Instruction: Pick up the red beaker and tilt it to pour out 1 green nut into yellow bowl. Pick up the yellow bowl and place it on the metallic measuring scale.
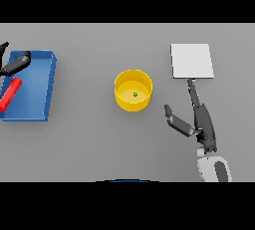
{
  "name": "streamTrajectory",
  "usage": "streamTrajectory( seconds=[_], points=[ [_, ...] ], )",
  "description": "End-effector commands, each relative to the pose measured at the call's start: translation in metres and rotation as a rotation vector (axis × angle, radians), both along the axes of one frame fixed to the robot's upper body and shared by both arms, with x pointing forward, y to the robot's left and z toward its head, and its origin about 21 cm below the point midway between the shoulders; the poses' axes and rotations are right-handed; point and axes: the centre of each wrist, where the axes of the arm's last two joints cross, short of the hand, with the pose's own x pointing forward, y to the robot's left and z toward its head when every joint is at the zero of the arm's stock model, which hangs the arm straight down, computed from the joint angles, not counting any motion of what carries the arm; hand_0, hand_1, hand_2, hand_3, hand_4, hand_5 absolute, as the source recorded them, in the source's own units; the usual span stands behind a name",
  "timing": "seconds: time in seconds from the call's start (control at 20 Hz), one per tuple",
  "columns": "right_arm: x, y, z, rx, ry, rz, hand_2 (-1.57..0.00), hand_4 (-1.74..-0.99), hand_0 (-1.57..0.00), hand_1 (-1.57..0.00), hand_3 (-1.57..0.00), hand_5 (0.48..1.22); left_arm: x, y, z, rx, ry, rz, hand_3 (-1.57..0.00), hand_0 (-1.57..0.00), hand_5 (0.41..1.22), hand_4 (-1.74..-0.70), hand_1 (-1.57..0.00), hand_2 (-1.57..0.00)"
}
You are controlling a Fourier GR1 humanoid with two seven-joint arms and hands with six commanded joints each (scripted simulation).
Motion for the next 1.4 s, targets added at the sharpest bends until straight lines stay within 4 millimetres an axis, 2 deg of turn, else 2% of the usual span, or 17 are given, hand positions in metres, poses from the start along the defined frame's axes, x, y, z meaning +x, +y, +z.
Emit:
streamTrajectory(
  seconds=[0.0,0.1,0.2,0.3,0.4,0.45,0.55,0.7,0.8,1.15,1.35],
  points=[
    [0.0,0.001,0.001,-0.022,-0.001,-0.001,0.0,-1.195,0.0,0.0,0.0,0.66,0.002,0.001,0.002,-0.006,-0.015,0.004,-0.06,-0.08,0.674,-0.78,-0.06,-0.06],
    [0.001,0.003,0.0,-0.059,0.003,0.01,0.0,-1.198,0.0,0.0,0.0,0.662,0.005,0.003,0.006,-0.026,-0.045,0.004,-0.04,-0.05,0.671,-0.79,-0.04,-0.04],
    [0.01,0.006,0.008,-0.074,-0.026,0.097,0.0,-1.162,0.0,0.0,0.0,0.694,0.005,0.001,0.003,-0.029,-0.054,0.008,-0.02,-0.03,0.679,-0.78,-0.03,-0.03],
    [0.019,-0.001,0.019,-0.162,-0.05,0.159,0.0,-1.202,0.0,0.0,0.0,0.709,0.005,-0.003,-0.001,-0.03,-0.049,0.003,-0.02,-0.02,0.693,-0.78,-0.02,-0.02],
    [0.033,0.003,0.028,-0.239,-0.036,0.23,0.0,-1.234,0.0,0.0,0.0,0.707,0.006,-0.008,-0.001,-0.035,-0.043,0.005,-0.01,-0.01,0.704,-0.79,-0.01,-0.01],
    [0.034,0.005,0.03,-0.296,-0.032,0.264,0.0,-1.255,0.0,0.0,0.0,0.7,0.006,-0.003,-0.002,-0.034,-0.042,0.003,-0.01,-0.01,0.707,-0.79,-0.01,-0.01],
    [0.048,0.006,0.041,-0.448,-0.021,0.307,0.0,-1.278,0.0,0.0,0.0,0.683,0.008,-0.007,-0.002,-0.049,-0.044,-0.009,0.0,-0.01,0.71,-0.79,0.0,0.0],
    [0.061,0.014,0.054,-0.659,-0.073,0.425,0.0,-1.278,0.0,0.0,0.0,0.669,0.004,-0.007,-0.004,-0.043,-0.039,-0.01,0.0,0.0,0.708,-0.8,0.0,0.0],
    [0.072,0.028,0.061,-0.776,-0.088,0.494,0.0,-1.276,0.0,0.0,0.0,0.666,0.005,-0.008,-0.002,-0.036,-0.047,-0.011,0.0,0.0,0.716,-0.79,0.0,0.0],
    [0.1,0.048,0.069,-0.935,-0.096,0.691,0.0,-1.276,0.0,0.0,0.0,0.67,0.007,-0.008,0.001,-0.032,-0.048,-0.013,0.0,0.0,0.72,-0.8,0.0,0.0],
    [0.113,0.062,0.065,-1.007,-0.073,0.773,0.0,-1.255,0.0,0.0,0.0,0.686,0.005,-0.003,-0.004,-0.029,-0.033,-0.013,0.0,0.0,0.717,-0.79,0.0,0.0]
  ],
)
